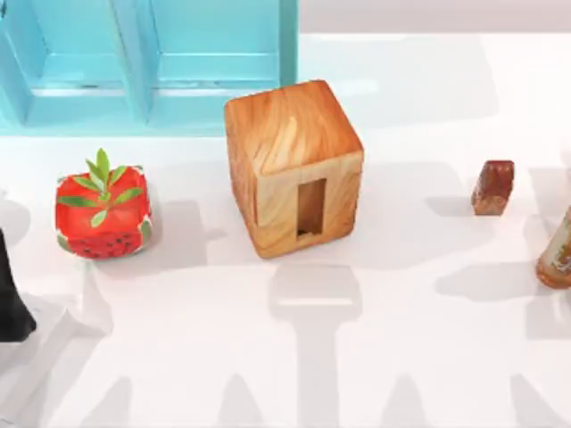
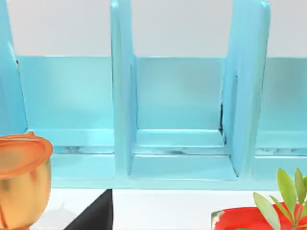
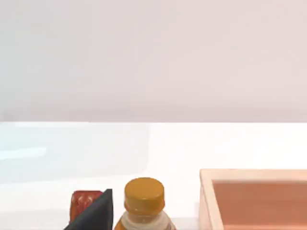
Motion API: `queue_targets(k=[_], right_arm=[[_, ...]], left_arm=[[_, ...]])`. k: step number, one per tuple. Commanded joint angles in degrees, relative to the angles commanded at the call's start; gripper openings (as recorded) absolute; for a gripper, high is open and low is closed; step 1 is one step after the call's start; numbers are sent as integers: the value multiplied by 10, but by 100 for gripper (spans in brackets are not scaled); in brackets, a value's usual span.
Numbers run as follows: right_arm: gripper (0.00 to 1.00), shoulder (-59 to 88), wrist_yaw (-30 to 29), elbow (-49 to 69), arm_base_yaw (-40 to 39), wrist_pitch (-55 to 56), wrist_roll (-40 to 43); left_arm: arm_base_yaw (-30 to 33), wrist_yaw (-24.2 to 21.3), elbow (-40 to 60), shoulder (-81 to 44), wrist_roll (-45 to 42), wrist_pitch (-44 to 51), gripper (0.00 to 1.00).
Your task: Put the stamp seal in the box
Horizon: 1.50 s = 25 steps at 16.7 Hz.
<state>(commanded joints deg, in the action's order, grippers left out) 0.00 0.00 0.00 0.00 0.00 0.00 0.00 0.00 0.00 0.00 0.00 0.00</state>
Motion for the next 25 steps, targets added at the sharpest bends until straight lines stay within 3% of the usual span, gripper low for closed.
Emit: queue_targets(k=[4, 8, 25], right_arm=[[100, 17, 1, 17, -3, -13, -2], [100, 123, 5, 123, -18, -88, -14], [100, 1100, -4, 994, -96, -683, -101]], left_arm=[[0, 0, 0, 0, 0, 0, 100], [0, 0, 0, 0, 0, 0, 100], [0, 0, 0, 0, 0, 0, 100]])
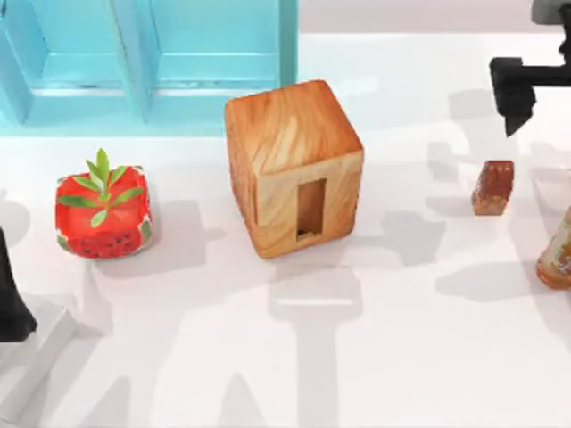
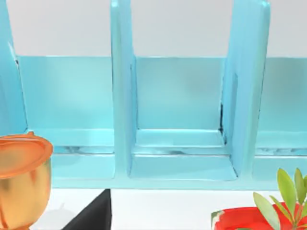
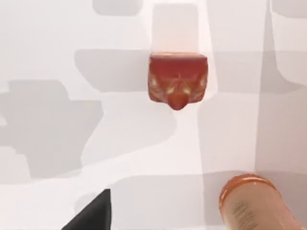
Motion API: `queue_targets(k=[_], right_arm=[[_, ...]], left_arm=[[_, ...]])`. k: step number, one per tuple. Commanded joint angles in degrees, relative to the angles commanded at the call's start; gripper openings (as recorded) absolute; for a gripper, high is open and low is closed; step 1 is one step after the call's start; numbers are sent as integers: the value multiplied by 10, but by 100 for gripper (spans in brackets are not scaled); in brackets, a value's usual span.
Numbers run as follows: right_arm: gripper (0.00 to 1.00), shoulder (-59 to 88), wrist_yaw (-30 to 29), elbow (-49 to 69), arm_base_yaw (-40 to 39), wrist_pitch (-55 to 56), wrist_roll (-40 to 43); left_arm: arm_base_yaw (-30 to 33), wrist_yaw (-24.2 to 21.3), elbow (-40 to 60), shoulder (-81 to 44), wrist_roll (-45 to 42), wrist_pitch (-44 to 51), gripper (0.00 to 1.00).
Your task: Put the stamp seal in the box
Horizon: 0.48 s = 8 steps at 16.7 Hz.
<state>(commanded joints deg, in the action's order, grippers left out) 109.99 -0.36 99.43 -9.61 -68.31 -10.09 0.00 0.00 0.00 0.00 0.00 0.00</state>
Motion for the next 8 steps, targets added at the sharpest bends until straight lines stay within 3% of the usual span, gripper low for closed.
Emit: queue_targets(k=[4, 8], right_arm=[[100, 136, 0, 141, -11, -84, -16], [100, 196, 1, 204, -16, -118, -23]], left_arm=[[0, 0, 0, 0, 0, 0, 100], [0, 0, 0, 0, 0, 0, 100]])
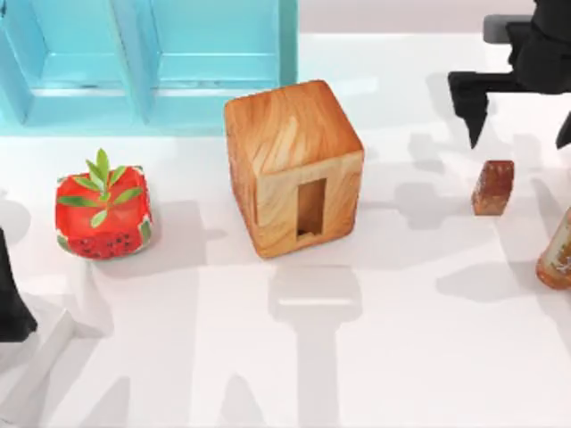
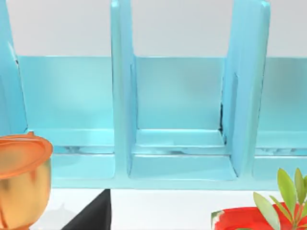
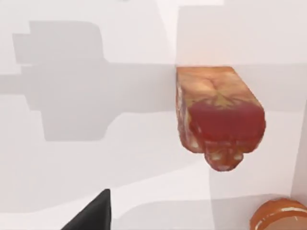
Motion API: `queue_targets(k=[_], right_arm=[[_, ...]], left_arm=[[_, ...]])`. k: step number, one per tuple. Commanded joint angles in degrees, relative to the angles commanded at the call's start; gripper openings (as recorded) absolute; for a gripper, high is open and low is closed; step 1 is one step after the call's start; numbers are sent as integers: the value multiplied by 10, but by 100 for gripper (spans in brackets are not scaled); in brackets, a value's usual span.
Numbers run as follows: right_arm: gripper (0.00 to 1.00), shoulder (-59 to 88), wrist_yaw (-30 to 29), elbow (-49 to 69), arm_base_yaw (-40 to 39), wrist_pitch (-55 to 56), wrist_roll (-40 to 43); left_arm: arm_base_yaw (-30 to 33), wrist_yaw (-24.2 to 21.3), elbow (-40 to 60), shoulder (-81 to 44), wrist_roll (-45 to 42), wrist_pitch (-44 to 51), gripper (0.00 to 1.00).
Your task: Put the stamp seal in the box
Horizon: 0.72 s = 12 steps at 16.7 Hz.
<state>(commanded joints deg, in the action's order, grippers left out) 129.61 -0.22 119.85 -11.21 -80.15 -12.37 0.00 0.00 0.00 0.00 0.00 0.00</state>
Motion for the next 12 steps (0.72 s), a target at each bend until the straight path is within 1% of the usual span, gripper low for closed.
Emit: queue_targets(k=[7, 9, 12], right_arm=[[100, 1, 0, -9, 2, 10, 1], [100, 5, 0, -40, 1, 43, 1], [100, 17, 0, -105, 0, 125, 0]], left_arm=[[0, 0, 0, 0, 0, 0, 100], [0, 0, 0, 0, 0, 0, 100], [0, 0, 0, 0, 0, 0, 100]])
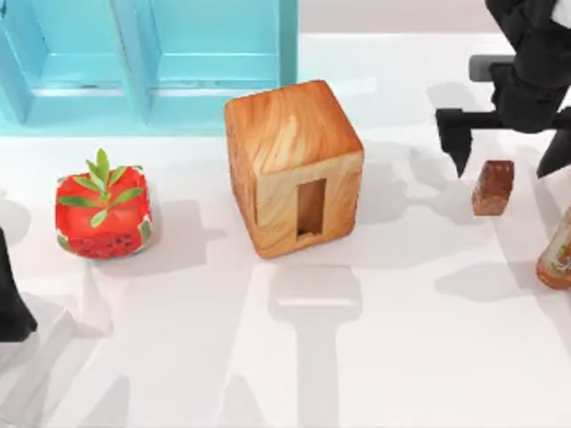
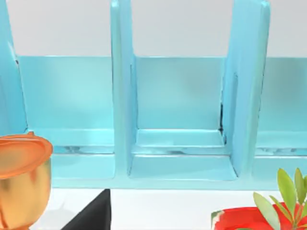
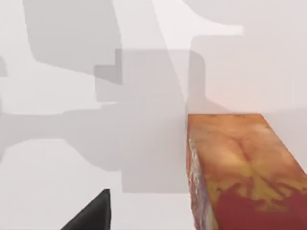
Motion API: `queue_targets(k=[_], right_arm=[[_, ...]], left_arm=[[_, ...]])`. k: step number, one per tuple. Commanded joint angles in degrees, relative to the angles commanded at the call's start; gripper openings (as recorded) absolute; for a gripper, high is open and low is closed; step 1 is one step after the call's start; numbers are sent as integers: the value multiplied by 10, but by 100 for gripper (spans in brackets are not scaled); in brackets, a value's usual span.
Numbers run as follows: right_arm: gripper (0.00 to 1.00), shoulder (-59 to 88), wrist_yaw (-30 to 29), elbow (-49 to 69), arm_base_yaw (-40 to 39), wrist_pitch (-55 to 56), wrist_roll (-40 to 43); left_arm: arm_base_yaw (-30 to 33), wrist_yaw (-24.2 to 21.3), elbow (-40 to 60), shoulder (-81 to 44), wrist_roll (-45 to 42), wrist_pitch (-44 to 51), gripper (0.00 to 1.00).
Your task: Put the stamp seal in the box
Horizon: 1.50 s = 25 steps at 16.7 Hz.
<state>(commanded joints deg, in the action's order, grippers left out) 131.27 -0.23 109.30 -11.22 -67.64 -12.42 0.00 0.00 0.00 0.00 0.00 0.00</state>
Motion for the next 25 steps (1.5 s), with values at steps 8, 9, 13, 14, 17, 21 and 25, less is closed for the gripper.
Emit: queue_targets(k=[8, 9, 13, 14, 17, 21, 25], right_arm=[[100, 15, 0, -72, -1, 82, -1], [92, 15, 0, -72, -1, 82, -1], [62, 15, 0, -72, -1, 82, -1], [55, 15, 0, -72, -1, 82, -1], [32, 15, 0, -72, -1, 82, -1], [2, 15, 0, -72, -1, 82, -1], [0, 15, 0, -72, -1, 82, -1]], left_arm=[[0, 0, 0, 0, 0, 0, 100], [0, 0, 0, 0, 0, 0, 100], [0, 0, 0, 0, 0, 0, 100], [0, 0, 0, 0, 0, 0, 100], [0, 0, 0, 0, 0, 0, 100], [0, 0, 0, 0, 0, 0, 100], [0, 0, 0, 0, 0, 0, 100]])
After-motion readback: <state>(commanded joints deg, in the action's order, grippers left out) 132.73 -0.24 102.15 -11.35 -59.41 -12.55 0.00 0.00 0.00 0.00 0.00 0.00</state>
